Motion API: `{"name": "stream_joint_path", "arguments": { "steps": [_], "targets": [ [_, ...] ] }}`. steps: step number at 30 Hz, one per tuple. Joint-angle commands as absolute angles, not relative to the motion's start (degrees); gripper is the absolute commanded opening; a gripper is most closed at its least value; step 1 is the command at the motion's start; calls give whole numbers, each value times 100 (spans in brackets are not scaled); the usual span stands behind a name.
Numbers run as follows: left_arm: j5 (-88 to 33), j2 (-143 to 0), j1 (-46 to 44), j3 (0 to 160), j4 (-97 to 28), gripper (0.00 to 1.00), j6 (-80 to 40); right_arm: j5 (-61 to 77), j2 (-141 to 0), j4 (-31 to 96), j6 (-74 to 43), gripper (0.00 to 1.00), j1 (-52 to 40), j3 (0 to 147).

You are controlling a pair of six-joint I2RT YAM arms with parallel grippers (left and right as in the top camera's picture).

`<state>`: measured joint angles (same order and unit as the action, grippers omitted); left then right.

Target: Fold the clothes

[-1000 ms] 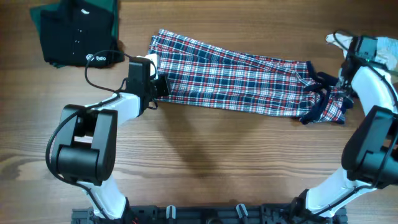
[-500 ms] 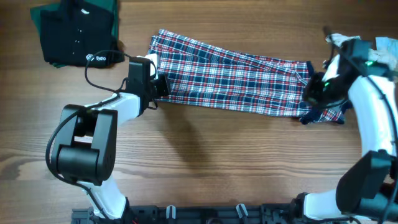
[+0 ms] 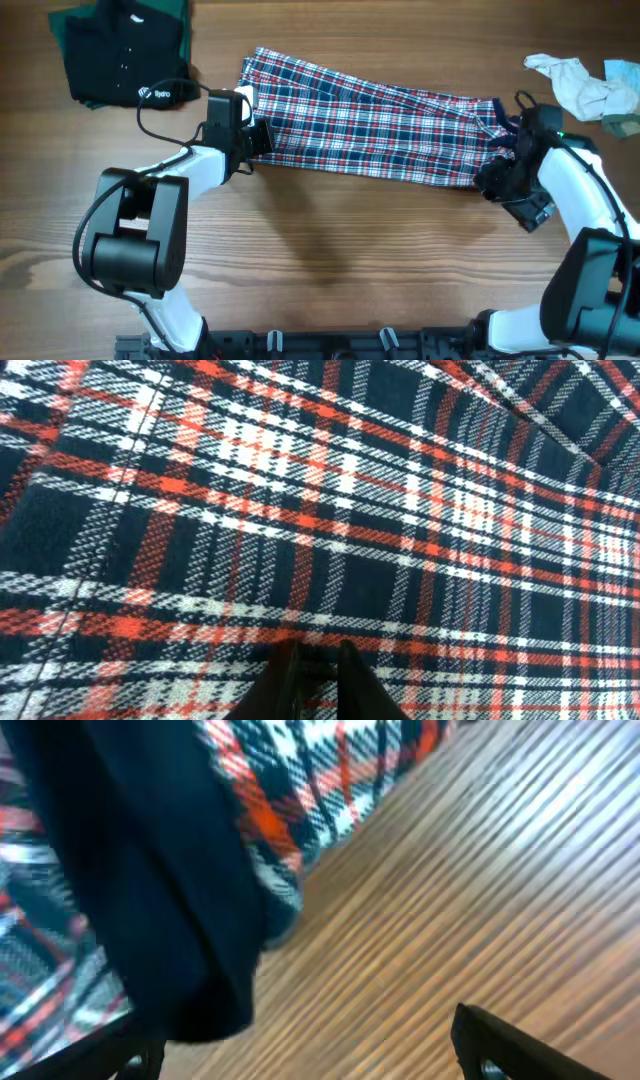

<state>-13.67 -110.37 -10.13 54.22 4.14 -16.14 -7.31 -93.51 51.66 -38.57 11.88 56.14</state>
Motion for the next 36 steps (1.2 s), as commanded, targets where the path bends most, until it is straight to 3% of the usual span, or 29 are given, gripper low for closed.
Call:
{"name": "stream_joint_path", "arguments": {
  "steps": [1, 8, 10, 12, 19, 28, 36],
  "targets": [
    [-1173, -11327, -1000, 5177, 123, 14, -1540, -145, -9365, 4399, -3439, 86, 1205, 5229],
    [-1173, -11327, -1000, 5177, 108, 14, -1540, 8, -9365, 3555, -3465, 61, 1208, 5164],
    [-1173, -11327, -1000, 5177, 95, 14, -1540, -10, -9365, 3557, -3465, 52, 1208, 5164],
    [-1168, -11327, -1000, 5177, 102, 14, -1540, -12, -9365, 3590, -3465, 35, 1208, 5164],
    [-1129, -11327, -1000, 5177, 43, 15, -1538, -384, -9362, 3658, -3465, 11, 1208, 5203],
    [-1083, -11327, -1000, 5177, 34, 15, -1538, -403, -9362, 4517, -3151, 4, 1420, 6324],
    [-1083, -11327, -1000, 5177, -5, 16, -1538, -379, -9362, 4744, -2825, 11, 1741, 6366]
  ]
}}
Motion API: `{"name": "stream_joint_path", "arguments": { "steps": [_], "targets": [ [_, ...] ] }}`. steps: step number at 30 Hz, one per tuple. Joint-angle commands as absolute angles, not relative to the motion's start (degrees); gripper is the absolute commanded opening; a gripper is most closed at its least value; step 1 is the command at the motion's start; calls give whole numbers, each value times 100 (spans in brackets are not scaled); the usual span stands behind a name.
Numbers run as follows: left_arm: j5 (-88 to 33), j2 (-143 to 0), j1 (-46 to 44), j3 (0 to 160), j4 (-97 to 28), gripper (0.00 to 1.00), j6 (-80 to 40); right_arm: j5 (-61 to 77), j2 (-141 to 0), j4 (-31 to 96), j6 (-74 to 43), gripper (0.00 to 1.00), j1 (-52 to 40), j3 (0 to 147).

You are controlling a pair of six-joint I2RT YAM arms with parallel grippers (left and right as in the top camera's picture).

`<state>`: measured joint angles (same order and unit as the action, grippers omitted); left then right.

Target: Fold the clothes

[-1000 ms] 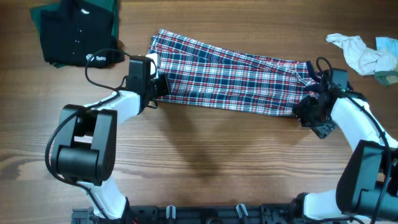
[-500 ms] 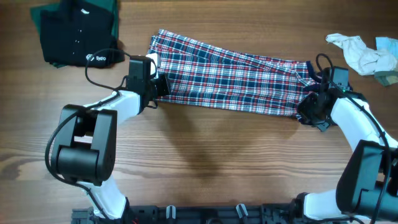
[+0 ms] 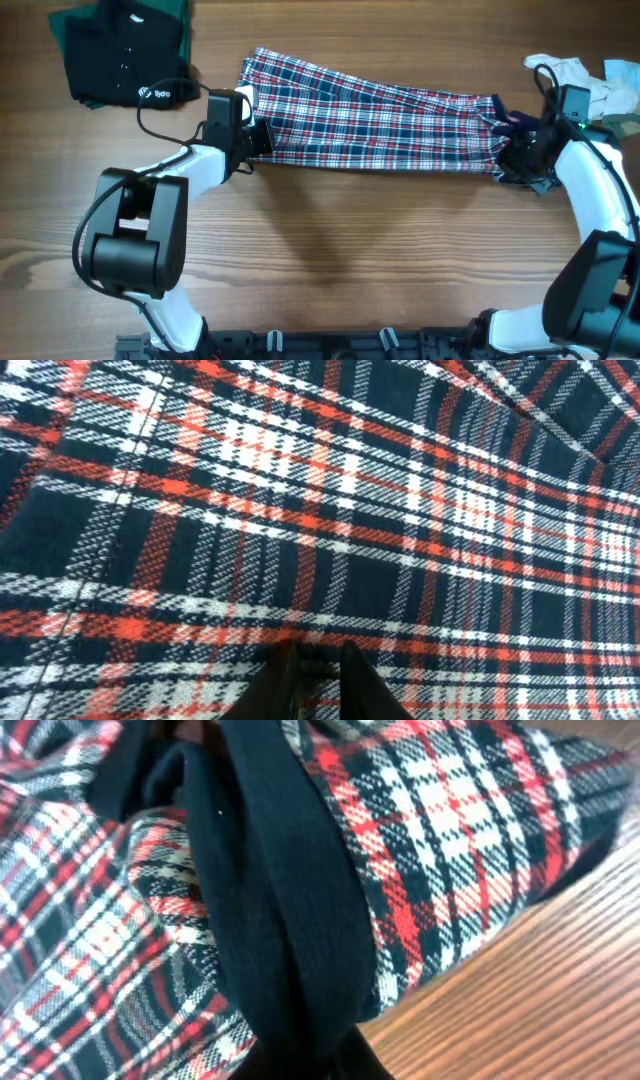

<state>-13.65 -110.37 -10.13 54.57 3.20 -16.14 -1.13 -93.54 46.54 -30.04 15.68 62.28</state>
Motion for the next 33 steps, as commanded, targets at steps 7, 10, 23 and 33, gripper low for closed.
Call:
{"name": "stream_joint_path", "arguments": {
  "steps": [7, 10, 23, 33],
  "targets": [
    [-1083, -11327, -1000, 5177, -5, 16, -1538, -434, -9362, 5129, -2571, 43, 1758, 6368],
    [-1083, -11327, -1000, 5177, -5, 16, -1538, -617, -9362, 5186, -2849, 44, 1892, 6451],
    [-1083, -11327, -1000, 5177, 23, 16, -1538, 1809, -9900, 3505, -917, 6, 1909, 6630],
    [-1083, -11327, -1000, 5177, 19, 16, -1538, -1431, -10798, 3728, -2163, 7, 1922, 6718]
  ]
}}
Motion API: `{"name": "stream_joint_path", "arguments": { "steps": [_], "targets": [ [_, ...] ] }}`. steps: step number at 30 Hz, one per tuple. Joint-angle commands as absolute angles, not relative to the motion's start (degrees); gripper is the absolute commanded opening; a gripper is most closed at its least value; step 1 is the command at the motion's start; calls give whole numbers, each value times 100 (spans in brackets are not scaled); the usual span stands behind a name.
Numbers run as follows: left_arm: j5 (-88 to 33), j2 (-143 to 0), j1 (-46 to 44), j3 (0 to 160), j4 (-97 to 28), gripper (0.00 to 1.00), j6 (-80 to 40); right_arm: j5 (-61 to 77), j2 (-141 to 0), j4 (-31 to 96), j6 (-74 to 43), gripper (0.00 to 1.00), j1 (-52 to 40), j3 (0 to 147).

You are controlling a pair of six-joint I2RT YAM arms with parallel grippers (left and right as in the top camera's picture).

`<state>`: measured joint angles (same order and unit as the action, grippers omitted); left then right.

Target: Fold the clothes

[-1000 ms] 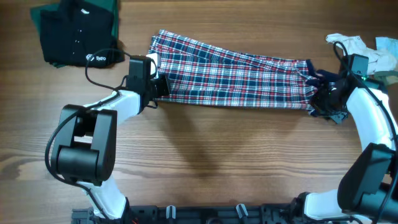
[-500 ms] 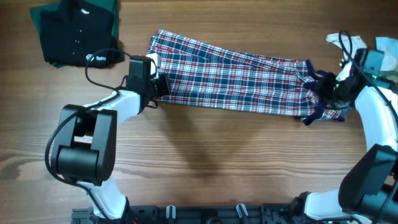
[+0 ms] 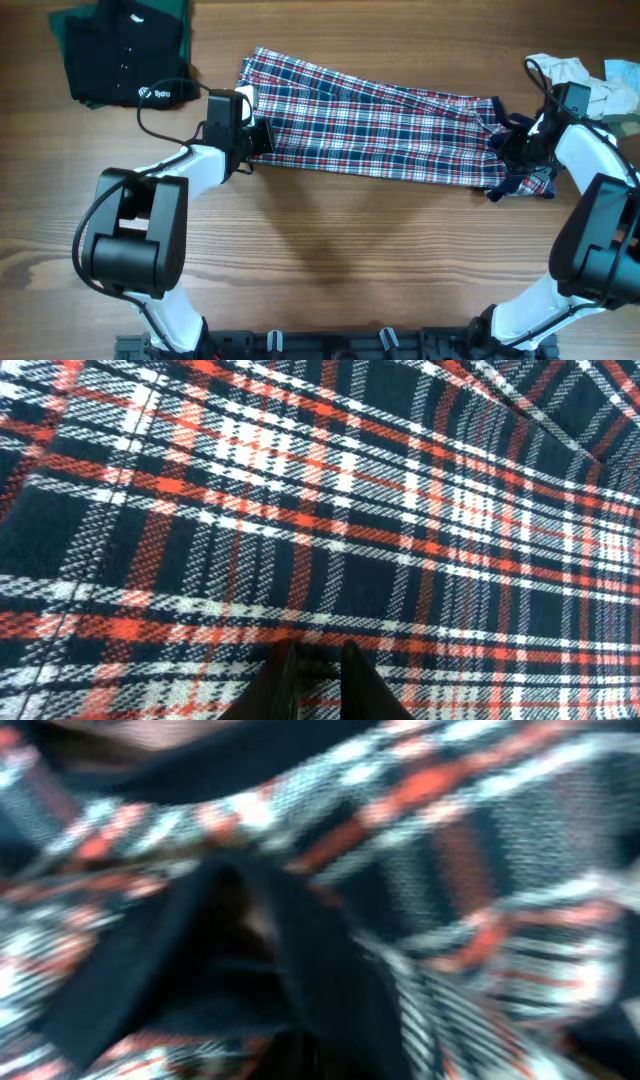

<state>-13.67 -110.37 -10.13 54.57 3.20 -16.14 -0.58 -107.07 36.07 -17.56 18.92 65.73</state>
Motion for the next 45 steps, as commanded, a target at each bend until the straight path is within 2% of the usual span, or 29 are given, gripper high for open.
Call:
{"name": "stream_joint_path", "arguments": {
  "steps": [1, 7, 12, 21, 22, 25, 27, 30, 34, 41, 43, 45],
  "targets": [
    [-1083, -11327, -1000, 5177, 21, 16, -1538, -1594, -10792, 3820, -2163, 10, 1922, 6794],
    [-1083, -11327, -1000, 5177, 36, 16, -1538, -2165, -10790, 4156, -2152, 17, 1922, 7400],
    [-1083, -11327, -1000, 5177, 38, 16, -1538, -2366, -10790, 4077, -2163, 18, 1922, 7467],
    [-1083, -11327, -1000, 5177, 38, 17, -1535, -2381, -10790, 4012, -2163, 30, 1922, 7467],
    [-1081, -11327, -1000, 5177, 38, 17, -1535, -2180, -10790, 3959, -2163, 36, 1922, 7467],
    [-974, -11327, -1000, 5177, 36, 17, -1535, -1221, -10790, 3673, -1855, 67, 2014, 7467],
    [-974, -11327, -1000, 5177, 38, 18, -1535, -731, -10790, 3509, -1468, 76, 2130, 7467],
    [-976, -11327, -1000, 5177, 38, 26, -1535, -528, -10792, 3354, -1317, 83, 2412, 7467],
    [-976, -11327, -1000, 5177, 49, 33, -1535, 204, -10792, 3192, -1004, 85, 2674, 7467],
    [-972, -11325, -1000, 5177, 145, 62, -1535, -69, -10792, 3135, -1055, 88, 2698, 7467],
    [-976, -11325, -1000, 5177, 222, 68, -1535, -121, -10792, 3249, -1048, 93, 2705, 7465],
    [-982, -11325, -1000, 5179, 285, 70, -1540, -121, -10792, 3369, -998, 96, 2705, 7465]
  ]
}}
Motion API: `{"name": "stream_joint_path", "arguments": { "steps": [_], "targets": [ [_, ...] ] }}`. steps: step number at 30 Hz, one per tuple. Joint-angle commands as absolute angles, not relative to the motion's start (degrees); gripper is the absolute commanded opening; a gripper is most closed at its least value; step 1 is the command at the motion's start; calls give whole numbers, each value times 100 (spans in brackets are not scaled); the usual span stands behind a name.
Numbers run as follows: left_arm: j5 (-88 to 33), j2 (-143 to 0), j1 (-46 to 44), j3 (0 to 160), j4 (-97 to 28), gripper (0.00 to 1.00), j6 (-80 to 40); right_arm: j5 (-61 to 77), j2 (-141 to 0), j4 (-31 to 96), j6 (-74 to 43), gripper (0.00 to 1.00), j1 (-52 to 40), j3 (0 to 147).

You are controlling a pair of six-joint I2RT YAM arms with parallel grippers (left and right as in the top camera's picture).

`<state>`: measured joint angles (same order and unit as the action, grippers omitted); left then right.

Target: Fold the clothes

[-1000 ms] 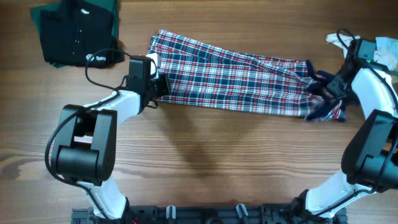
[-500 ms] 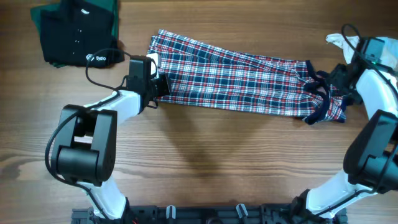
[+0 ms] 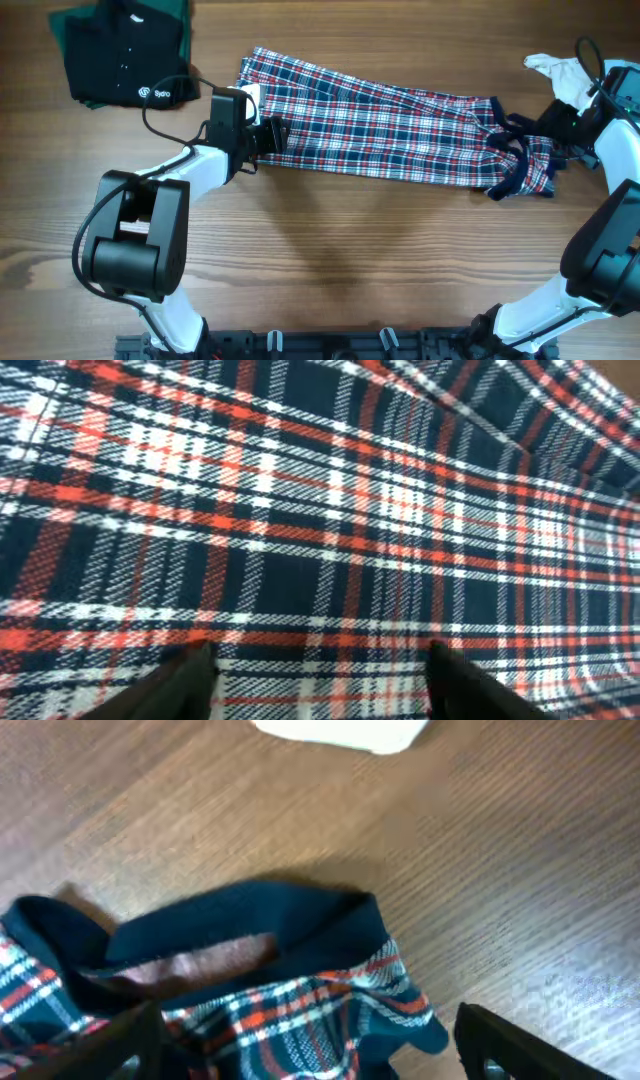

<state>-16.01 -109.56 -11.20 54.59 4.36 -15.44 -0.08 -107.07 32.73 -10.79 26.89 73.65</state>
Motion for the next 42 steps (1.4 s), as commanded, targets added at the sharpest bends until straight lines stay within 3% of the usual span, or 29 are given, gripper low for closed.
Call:
{"name": "stream_joint_path", "arguments": {
  "steps": [1, 4, 9, 20, 23, 31, 33, 37, 42],
  "targets": [
    [-985, -11325, -1000, 5179, 298, 72, -1538, -123, -10803, 3441, -856, 97, 2705, 7465],
    [-1000, -11325, -1000, 5179, 283, 75, -1538, -64, -10866, 3837, -600, 100, 2783, 7465],
    [-1000, -11325, -1000, 5179, 303, 76, -1538, 1323, -11115, 4558, 357, 100, 2932, 7450],
    [-1000, -11325, -1000, 5179, 298, 76, -1538, 1385, -11520, 4794, 556, 100, 2932, 7450],
    [-1000, -11325, -1000, 5179, 298, 76, -1538, 1391, -11520, 4744, 246, 91, 2932, 7450],
    [-1000, -11325, -1000, 5179, 233, 76, -1538, 1240, -11520, 3868, -183, 25, 2934, 7450],
    [-998, -11325, -1000, 5177, 207, 76, -1538, 878, -11520, 3730, -436, 13, 2934, 7452],
    [-998, -11325, -1000, 5179, 209, 76, -1538, 773, -11520, 3570, -530, 4, 2934, 7452],
    [-998, -11325, -1000, 5179, 207, 76, -1538, 1164, -11496, 3586, -624, 4, 2932, 7456]
  ]
}}
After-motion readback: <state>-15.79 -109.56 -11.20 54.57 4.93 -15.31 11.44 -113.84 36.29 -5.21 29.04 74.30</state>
